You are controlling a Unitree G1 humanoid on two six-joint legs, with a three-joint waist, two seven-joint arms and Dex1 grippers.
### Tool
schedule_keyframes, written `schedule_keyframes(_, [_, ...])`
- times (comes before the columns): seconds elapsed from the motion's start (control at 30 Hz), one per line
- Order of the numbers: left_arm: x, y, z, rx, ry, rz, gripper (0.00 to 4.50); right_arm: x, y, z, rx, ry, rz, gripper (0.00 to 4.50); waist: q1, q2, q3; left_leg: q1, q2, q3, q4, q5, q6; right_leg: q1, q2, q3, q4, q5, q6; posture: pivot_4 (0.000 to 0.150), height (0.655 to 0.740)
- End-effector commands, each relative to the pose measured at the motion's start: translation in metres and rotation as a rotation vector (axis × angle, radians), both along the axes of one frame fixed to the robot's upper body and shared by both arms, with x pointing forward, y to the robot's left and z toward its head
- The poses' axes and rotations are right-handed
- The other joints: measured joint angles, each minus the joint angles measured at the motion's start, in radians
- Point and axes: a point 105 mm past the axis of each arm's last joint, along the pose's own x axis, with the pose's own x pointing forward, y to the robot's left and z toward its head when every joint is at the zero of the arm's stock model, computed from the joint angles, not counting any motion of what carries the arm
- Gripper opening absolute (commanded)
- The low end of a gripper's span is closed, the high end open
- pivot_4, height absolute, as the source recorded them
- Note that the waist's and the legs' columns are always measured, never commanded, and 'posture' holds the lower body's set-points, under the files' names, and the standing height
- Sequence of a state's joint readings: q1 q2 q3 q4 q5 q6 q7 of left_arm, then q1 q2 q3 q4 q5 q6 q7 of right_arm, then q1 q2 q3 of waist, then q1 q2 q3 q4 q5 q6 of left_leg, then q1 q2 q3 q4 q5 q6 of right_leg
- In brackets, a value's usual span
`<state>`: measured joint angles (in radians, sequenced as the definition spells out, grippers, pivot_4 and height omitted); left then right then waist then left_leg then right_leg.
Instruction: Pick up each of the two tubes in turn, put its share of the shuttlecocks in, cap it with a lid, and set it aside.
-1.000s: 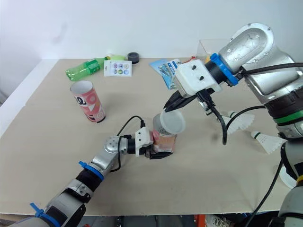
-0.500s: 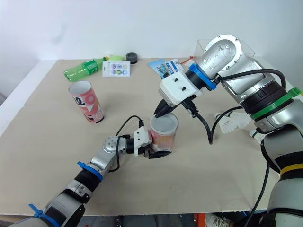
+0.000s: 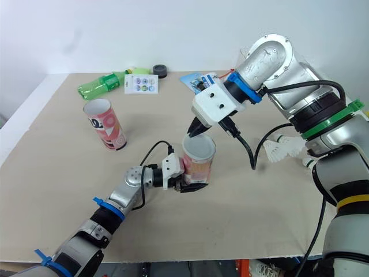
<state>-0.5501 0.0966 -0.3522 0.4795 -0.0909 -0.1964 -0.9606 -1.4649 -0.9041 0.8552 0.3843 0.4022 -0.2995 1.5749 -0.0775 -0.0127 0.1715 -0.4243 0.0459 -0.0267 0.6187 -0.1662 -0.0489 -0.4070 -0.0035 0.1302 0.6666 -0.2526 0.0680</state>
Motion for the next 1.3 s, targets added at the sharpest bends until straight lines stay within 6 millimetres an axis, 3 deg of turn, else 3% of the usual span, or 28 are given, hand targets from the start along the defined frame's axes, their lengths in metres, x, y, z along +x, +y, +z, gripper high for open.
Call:
schedule_keyframes(0.03, [0.001,0.009,-0.013,0.041,0.033,0.021,3.35,-0.007,-0.004,0.017,-0.025,-0.042,0.014,0.05,0.0,0.0,0.0,0.0,0.0,0.0,0.0,0.0,0.0,0.0,0.0,0.0,0.0,0.0,0.0,0.15,0.74])
schedule_keyframes(0.4, [0.001,0.007,-0.013,0.038,0.042,0.017,3.35,-0.011,-0.005,0.012,-0.041,-0.012,0.004,0.05,0.0,0.0,0.0,0.0,0.0,0.0,-0.001,0.0,0.0,0.0,0.0,0.0,0.0,-0.001,0.0,0.15,0.74])
schedule_keyframes(0.63, [0.001,0.009,-0.015,0.045,0.048,0.021,3.35,-0.014,-0.003,0.03,0.001,-0.026,-0.001,0.05,0.0,0.0,0.0,0.0,0.0,0.0,-0.001,0.0,0.0,0.0,0.0,0.0,0.0,-0.001,0.0,0.15,0.74])
schedule_keyframes(0.97, [0.002,0.009,-0.017,0.046,0.053,0.027,3.35,-0.016,-0.003,0.036,-0.017,-0.038,-0.006,0.05,0.0,0.0,0.0,0.0,0.0,0.0,-0.001,0.0,0.0,0.0,0.0,0.0,0.0,-0.001,-0.001,0.15,0.74])
schedule_keyframes(1.3, [0.003,0.009,-0.017,0.04,0.056,0.036,3.35,-0.012,-0.004,0.02,-0.068,-0.014,0.009,0.05,0.0,0.0,0.0,0.0,0.0,0.0,0.0,0.0,0.0,0.0,0.0,0.0,0.0,-0.001,-0.001,0.15,0.74])
